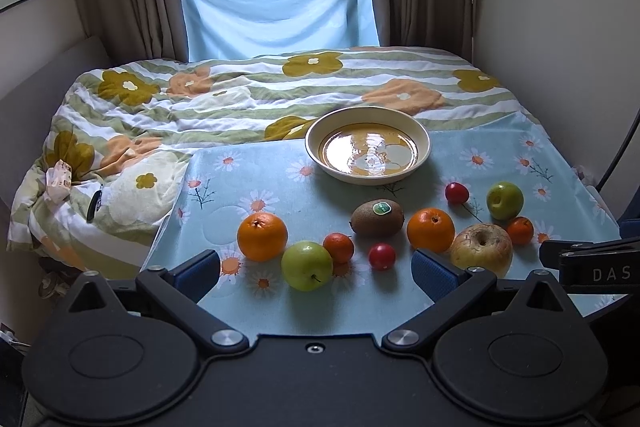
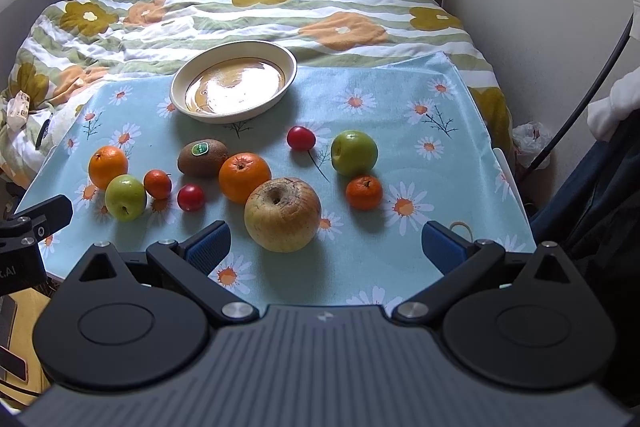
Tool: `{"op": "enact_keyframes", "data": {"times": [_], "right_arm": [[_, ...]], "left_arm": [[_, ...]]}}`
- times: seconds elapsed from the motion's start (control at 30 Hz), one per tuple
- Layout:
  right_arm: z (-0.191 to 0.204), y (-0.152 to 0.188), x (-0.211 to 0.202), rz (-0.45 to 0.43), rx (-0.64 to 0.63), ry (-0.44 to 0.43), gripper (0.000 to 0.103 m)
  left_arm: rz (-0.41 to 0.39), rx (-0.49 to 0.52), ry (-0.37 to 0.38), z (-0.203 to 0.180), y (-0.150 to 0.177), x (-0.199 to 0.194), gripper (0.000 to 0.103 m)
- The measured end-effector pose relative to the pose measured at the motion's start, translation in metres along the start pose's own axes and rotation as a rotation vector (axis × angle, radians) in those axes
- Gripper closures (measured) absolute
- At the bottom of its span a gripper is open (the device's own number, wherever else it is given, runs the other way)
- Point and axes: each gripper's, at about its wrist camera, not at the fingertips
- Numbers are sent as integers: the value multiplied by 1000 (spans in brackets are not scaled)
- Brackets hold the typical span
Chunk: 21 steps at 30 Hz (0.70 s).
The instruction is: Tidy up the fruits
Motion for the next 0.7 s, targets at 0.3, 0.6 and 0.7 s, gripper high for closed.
{"op": "enact_keyframes", "data": {"times": [0.3, 0.6, 0.7], "right_arm": [[1, -2, -1, -3, -6, 2, 0], [2, -2, -2, -4, -3, 4, 0], [2, -2, -3, -5, -4, 4, 0]], "left_arm": [[2, -1, -3, 0, 0, 0, 0], [3, -14, -8, 3, -1, 1, 0], [2, -14, -8, 4, -1, 0, 0]]}}
Point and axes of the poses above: each gripper's, at about its wrist camera, not at the fingertips, and x roughly the way its jaws point, z to its left, y to its underside, and after that the axes turned 15 degrees about -x, right-handed
